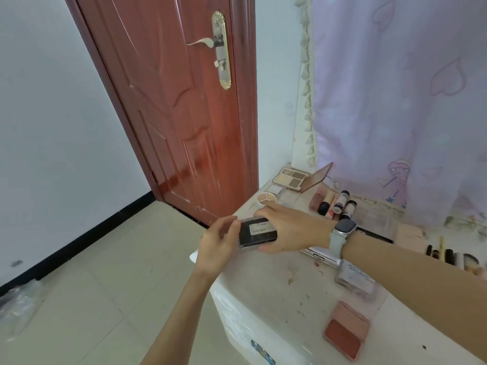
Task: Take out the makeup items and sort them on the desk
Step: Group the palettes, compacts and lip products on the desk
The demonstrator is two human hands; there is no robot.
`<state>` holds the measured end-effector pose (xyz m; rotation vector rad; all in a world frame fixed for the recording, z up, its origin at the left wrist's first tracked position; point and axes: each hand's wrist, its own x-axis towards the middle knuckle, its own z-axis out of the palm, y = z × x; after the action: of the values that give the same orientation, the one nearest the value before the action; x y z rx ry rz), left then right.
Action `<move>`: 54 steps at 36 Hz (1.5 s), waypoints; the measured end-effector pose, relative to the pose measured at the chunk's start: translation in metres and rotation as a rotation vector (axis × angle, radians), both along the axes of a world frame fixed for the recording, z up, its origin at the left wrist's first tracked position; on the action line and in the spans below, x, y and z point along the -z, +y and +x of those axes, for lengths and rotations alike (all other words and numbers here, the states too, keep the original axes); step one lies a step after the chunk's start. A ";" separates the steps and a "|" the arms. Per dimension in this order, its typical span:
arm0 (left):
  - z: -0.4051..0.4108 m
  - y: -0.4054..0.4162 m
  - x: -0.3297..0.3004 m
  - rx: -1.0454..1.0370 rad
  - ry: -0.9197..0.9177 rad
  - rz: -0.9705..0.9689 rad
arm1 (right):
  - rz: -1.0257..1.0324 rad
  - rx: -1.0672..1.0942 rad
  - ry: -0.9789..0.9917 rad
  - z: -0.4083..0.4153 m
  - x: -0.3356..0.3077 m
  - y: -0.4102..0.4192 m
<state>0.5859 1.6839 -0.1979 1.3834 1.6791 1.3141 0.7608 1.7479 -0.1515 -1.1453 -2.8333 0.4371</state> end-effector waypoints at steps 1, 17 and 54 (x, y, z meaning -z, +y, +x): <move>0.001 -0.001 -0.004 0.017 -0.099 -0.014 | -0.023 0.050 0.083 -0.002 -0.001 -0.001; 0.021 0.018 -0.039 0.004 -0.772 -0.093 | -0.180 0.315 0.513 0.007 -0.040 -0.010; 0.059 0.025 -0.041 0.019 -0.597 -0.129 | -0.250 0.244 0.321 0.015 -0.036 -0.014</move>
<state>0.6446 1.7089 -0.1568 0.8153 1.3063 1.4021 0.7756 1.7343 -0.1151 -1.3038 -2.3795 0.8853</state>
